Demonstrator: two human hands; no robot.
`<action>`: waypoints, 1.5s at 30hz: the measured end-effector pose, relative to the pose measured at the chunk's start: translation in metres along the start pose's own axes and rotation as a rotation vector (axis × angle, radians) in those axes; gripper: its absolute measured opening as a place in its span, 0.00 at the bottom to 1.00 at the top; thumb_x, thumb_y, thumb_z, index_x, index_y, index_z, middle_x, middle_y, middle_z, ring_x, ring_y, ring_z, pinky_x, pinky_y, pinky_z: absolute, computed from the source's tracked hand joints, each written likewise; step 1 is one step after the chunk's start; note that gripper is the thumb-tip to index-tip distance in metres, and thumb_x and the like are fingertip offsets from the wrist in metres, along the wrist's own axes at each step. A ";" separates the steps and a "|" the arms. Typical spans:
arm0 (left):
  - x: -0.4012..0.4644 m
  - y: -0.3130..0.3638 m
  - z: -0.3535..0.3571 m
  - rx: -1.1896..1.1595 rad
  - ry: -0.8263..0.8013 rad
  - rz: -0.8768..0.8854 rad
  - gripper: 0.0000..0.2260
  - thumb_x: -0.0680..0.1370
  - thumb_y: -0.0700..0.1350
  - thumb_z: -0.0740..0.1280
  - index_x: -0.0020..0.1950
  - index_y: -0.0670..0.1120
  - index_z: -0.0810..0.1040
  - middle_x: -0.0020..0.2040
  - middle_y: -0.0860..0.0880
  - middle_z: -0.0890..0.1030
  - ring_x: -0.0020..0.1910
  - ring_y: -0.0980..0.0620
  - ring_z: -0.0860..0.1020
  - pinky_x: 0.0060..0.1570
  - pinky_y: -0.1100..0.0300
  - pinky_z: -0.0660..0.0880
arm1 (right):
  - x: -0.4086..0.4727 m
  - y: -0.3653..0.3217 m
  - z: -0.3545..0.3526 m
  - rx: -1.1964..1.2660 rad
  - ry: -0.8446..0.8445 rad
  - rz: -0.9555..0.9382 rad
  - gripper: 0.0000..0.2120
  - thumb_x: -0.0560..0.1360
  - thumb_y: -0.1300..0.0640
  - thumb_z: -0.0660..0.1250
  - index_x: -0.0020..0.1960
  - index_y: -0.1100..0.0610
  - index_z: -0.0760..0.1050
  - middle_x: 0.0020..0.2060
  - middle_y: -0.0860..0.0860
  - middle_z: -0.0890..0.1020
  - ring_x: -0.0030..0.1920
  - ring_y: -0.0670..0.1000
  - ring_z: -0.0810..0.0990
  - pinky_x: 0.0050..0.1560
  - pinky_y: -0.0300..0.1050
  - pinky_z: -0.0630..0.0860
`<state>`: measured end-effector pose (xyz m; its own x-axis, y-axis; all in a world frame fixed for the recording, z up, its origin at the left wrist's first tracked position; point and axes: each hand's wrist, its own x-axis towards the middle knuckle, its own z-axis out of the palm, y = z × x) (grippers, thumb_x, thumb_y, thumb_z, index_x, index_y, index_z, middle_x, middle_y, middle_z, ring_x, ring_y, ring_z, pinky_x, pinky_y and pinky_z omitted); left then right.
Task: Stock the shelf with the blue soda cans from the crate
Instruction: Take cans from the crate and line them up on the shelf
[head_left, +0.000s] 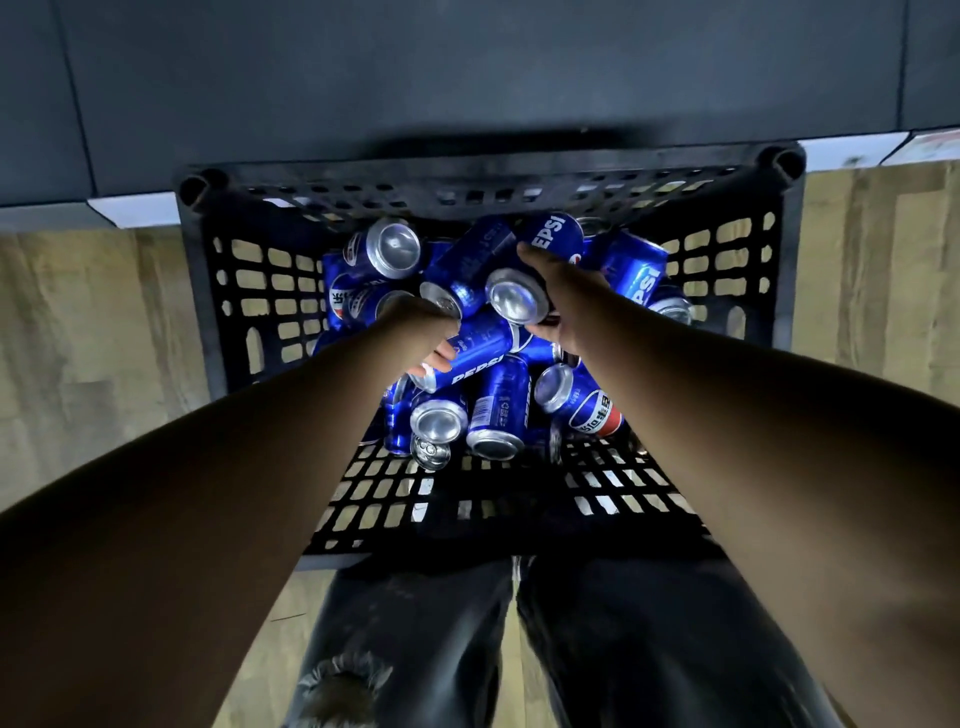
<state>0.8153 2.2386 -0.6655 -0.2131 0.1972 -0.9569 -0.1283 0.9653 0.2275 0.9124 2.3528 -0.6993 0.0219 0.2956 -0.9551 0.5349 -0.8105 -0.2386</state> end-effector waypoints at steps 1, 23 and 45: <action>-0.005 0.001 -0.003 0.005 0.008 0.004 0.12 0.81 0.44 0.59 0.60 0.38 0.73 0.56 0.38 0.80 0.44 0.46 0.79 0.44 0.56 0.75 | -0.005 -0.003 -0.002 -0.002 -0.020 0.017 0.33 0.66 0.44 0.75 0.64 0.57 0.70 0.55 0.57 0.79 0.50 0.55 0.80 0.31 0.42 0.74; -0.245 0.094 -0.024 -0.113 0.053 0.143 0.15 0.83 0.41 0.51 0.66 0.39 0.71 0.49 0.42 0.79 0.48 0.45 0.80 0.48 0.56 0.74 | -0.244 -0.032 -0.097 -0.241 -0.270 0.006 0.23 0.70 0.53 0.74 0.61 0.58 0.72 0.51 0.55 0.80 0.48 0.52 0.79 0.45 0.44 0.77; -0.539 0.101 -0.141 0.095 0.196 0.536 0.14 0.81 0.44 0.61 0.64 0.39 0.70 0.59 0.36 0.78 0.53 0.43 0.78 0.53 0.52 0.72 | -0.581 -0.052 -0.112 -0.059 -0.611 -0.529 0.18 0.64 0.61 0.68 0.54 0.57 0.76 0.44 0.53 0.84 0.43 0.50 0.83 0.47 0.45 0.80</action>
<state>0.7804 2.2056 -0.1013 -0.4010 0.6361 -0.6592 0.1326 0.7523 0.6453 0.9662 2.2796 -0.1121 -0.7029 0.2900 -0.6494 0.3890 -0.6076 -0.6924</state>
